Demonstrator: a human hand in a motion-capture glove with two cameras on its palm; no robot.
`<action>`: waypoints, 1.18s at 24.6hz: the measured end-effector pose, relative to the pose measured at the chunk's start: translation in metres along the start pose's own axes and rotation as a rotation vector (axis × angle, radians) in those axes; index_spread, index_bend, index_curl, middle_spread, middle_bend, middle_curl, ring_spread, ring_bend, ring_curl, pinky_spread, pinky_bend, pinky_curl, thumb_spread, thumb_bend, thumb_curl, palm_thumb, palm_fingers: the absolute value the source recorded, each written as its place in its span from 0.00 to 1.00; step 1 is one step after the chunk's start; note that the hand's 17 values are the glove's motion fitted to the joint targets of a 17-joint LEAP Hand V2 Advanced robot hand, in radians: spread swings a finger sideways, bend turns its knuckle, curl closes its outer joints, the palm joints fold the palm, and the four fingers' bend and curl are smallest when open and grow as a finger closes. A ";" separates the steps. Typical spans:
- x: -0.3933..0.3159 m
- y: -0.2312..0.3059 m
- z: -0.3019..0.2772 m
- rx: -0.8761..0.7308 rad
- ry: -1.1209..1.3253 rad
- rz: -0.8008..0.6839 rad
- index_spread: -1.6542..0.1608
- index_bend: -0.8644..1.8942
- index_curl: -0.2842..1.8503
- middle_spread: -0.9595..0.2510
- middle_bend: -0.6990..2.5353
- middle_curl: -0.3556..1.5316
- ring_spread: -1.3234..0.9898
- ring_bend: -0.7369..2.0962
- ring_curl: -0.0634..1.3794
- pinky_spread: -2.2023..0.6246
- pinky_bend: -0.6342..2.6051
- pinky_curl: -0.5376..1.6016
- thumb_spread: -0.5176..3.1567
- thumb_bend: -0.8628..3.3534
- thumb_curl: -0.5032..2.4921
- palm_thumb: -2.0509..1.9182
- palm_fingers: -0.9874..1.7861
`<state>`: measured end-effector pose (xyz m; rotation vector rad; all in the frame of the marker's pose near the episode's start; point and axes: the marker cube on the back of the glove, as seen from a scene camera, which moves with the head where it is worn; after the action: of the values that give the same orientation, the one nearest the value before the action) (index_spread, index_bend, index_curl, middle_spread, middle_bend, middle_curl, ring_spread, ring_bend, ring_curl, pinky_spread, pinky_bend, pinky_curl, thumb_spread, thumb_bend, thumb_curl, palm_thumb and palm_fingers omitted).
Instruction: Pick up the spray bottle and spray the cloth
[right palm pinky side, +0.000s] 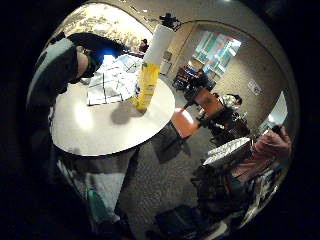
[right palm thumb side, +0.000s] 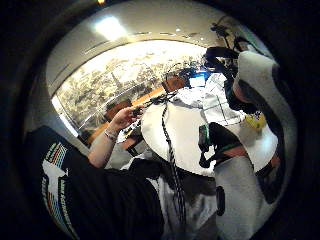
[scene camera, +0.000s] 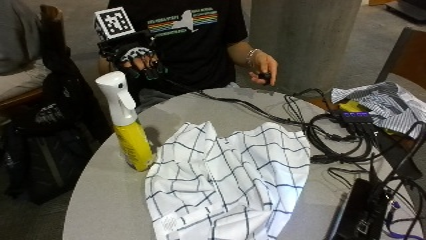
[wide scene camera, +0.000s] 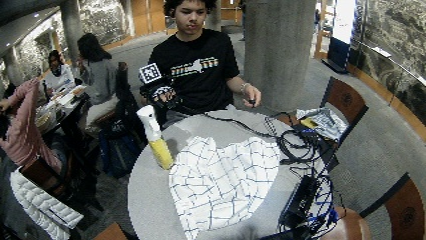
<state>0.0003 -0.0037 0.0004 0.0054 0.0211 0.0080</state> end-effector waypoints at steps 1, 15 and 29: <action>0.000 -0.001 0.000 0.001 0.006 0.002 0.85 0.42 0.18 0.76 0.35 0.25 0.55 0.40 0.13 0.78 0.28 0.28 0.23 0.30 0.22 0.67 0.78; 0.003 0.009 -0.009 -0.034 0.089 0.067 0.79 0.40 0.27 0.73 0.35 0.34 0.53 0.40 0.23 0.78 0.27 0.35 0.34 0.27 0.26 0.70 0.76; 0.031 0.008 0.004 -0.049 -0.114 0.314 0.75 0.36 0.29 0.73 0.32 0.36 0.52 0.37 0.25 0.80 0.26 0.38 0.40 0.23 0.27 0.68 0.71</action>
<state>0.0317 0.0041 0.0039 -0.0403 -0.0945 0.3219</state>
